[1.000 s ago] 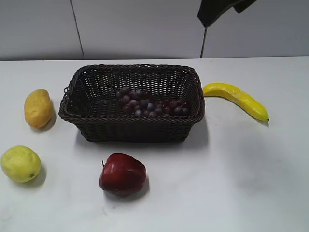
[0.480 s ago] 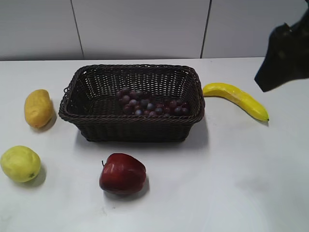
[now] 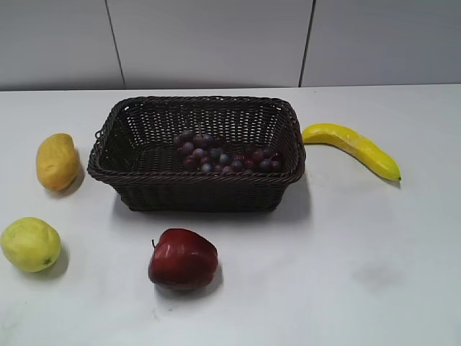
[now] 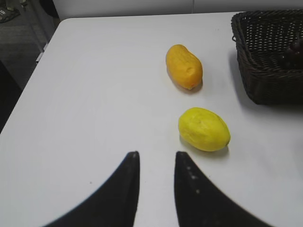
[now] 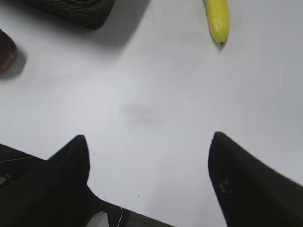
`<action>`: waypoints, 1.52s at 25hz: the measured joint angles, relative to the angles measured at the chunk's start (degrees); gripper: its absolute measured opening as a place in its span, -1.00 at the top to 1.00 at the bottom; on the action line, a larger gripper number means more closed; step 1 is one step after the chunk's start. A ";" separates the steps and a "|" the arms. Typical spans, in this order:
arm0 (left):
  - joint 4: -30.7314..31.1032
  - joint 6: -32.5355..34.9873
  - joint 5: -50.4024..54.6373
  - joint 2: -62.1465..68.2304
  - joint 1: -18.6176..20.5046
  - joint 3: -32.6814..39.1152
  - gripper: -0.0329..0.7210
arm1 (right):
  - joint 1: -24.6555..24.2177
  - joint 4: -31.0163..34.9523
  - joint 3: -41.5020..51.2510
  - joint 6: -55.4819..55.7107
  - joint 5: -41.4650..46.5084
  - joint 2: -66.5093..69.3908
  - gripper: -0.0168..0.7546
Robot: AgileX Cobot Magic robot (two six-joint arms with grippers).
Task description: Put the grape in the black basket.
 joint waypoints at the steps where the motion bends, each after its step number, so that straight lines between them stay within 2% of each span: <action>1: 0.00 0.00 0.00 0.00 0.00 0.00 0.30 | -0.88 -0.19 1.35 0.56 0.00 -2.29 -0.57; 10: 0.00 0.00 0.00 0.00 0.00 0.00 0.30 | -17.50 -0.93 9.64 1.34 0.87 -23.08 -0.57; 16: 0.00 0.00 0.00 0.00 0.00 0.00 0.30 | -23.43 0.20 12.69 -1.93 4.83 -35.12 -0.57; 24: 0.00 0.00 0.00 0.00 0.00 0.00 0.30 | -24.60 5.17 16.54 -7.88 4.40 -44.25 -0.57; 38: 0.00 0.00 -0.06 0.00 0.00 0.00 0.30 | -24.84 5.62 17.04 -8.22 3.15 -44.78 -0.57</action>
